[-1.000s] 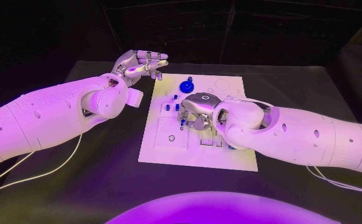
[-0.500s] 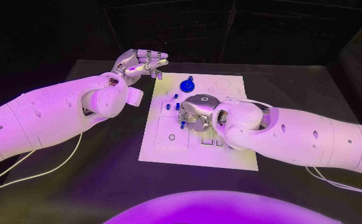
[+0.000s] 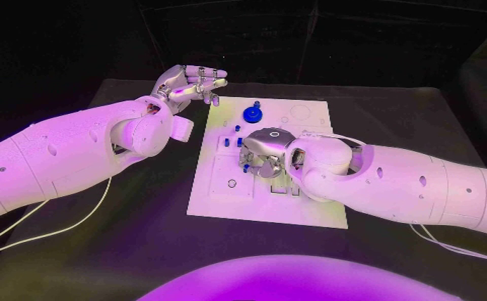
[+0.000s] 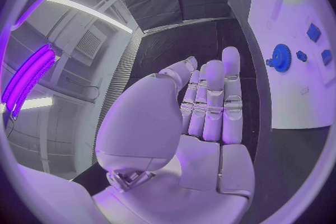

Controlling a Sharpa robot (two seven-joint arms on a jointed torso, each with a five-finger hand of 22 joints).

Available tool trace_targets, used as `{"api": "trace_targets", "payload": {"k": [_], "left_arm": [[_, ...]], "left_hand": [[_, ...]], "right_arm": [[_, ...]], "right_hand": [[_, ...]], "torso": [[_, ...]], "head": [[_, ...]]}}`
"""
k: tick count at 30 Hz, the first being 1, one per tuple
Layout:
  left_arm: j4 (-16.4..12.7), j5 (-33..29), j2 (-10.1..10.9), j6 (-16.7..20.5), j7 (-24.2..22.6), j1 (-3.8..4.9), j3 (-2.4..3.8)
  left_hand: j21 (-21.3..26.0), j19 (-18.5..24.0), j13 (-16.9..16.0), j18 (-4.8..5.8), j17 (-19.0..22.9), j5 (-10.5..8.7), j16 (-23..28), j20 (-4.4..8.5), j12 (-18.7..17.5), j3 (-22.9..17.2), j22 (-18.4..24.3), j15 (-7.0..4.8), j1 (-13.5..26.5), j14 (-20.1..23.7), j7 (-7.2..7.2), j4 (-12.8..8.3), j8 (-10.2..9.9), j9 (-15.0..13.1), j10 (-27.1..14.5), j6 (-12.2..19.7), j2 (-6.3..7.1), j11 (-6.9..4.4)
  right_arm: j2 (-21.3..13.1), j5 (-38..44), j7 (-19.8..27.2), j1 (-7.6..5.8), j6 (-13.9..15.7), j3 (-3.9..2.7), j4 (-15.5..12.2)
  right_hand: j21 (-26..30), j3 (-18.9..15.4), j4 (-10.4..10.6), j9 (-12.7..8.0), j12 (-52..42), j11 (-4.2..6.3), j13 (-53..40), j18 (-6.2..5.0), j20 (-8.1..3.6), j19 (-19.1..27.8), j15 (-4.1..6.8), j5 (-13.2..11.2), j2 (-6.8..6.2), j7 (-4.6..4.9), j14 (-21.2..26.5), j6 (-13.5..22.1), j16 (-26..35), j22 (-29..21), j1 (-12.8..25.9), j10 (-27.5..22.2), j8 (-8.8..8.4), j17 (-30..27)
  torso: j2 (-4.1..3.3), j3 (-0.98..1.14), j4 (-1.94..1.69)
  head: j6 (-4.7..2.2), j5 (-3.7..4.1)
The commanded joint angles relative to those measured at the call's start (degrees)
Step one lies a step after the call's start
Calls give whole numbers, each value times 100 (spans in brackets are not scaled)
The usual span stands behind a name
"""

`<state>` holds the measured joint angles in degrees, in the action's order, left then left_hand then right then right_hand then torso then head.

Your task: Assemble the parts on the task board

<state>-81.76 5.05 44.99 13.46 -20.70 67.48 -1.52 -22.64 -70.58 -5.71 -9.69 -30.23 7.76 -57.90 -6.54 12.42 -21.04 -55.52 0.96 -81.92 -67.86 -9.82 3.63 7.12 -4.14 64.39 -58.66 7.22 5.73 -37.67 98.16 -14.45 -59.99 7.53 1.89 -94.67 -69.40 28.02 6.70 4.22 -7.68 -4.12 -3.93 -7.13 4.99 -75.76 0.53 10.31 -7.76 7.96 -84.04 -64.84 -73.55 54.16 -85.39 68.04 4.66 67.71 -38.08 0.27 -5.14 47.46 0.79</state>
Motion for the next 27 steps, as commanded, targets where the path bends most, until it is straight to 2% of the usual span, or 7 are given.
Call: {"api": "trace_targets", "payload": {"k": [1,4,10,15,21,25,27], "left_arm": [[-4,-27,-7,-86,-69,7,4],[-4,-27,-8,-90,-68,7,4],[-3,-27,-6,-99,-63,7,4],[-3,-27,-1,-109,-49,7,4],[-4,-27,4,-126,-34,7,4],[0,-27,16,-134,-24,7,4],[3,-27,22,-139,-20,7,3]], "left_hand": [[26,34,-6,-71,9,19,20,2,21,-20,11,-3,0,42,-20,0,22,-1,3,-2,-52,3],[26,34,-6,-71,9,19,20,2,21,-20,11,-3,0,42,-20,0,22,-1,3,-2,-52,3],[26,34,-6,-71,9,19,20,2,21,-20,11,-3,0,42,-20,0,22,-1,3,-2,-52,3],[29,35,-6,-71,12,18,21,2,25,-17,14,-2,4,45,-21,-1,24,0,-2,1,-49,4],[31,36,-6,-71,14,17,22,1,26,-14,16,-1,7,47,-22,0,24,0,-7,5,-47,5],[31,36,-6,-71,14,17,22,1,26,-14,17,-1,8,47,-22,0,24,1,-8,6,-47,6],[31,36,-6,-71,14,17,22,1,26,-14,17,-1,8,47,-22,0,24,1,-8,6,-47,6]], "right_arm": [[24,21,-4,-1,-130,3,3],[45,22,-20,1,-165,15,17],[55,23,-18,2,-172,84,21],[45,23,-20,3,-3,103,30],[-55,55,-52,4,374,109,-38],[-230,96,-18,4,708,108,-186],[-367,107,8,2,873,106,-318]], "right_hand": [[-35,-1,-39,4,34,-27,-1,39,11,-35,11,-22,-11,35,-226,-7,-22,4,86,-19,31,-3],[-26,-29,-44,-8,72,-49,8,38,23,-24,-7,-10,-38,56,-222,59,-23,-10,182,-91,-5,-11],[49,-151,-33,-46,179,-145,18,23,87,41,-84,60,-152,153,-189,326,35,-120,417,-343,-109,-102],[92,-210,-82,-66,199,-198,17,8,138,79,-131,13,-197,195,-169,901,54,-180,502,-567,-124,-148],[233,-277,-114,-54,188,-236,18,-31,170,186,-161,15,-221,222,-109,1126,170,-402,565,-765,-116,-316],[249,-294,-118,-51,177,-239,16,-36,173,197,-163,20,-229,225,-99,1137,190,-426,576,-783,-111,-343],[249,-306,-120,-46,163,-238,13,-36,175,197,-163,23,-233,225,-102,1128,180,-425,582,-784,-102,-332]], "torso": [[-2,-2,-6],[2,-2,-2],[2,-3,-1],[4,-3,-2],[-1,4,-11],[12,6,7],[14,-1,13]], "head": [[10,7],[14,7],[15,6],[9,19],[8,14],[-2,7],[-9,12]]}}
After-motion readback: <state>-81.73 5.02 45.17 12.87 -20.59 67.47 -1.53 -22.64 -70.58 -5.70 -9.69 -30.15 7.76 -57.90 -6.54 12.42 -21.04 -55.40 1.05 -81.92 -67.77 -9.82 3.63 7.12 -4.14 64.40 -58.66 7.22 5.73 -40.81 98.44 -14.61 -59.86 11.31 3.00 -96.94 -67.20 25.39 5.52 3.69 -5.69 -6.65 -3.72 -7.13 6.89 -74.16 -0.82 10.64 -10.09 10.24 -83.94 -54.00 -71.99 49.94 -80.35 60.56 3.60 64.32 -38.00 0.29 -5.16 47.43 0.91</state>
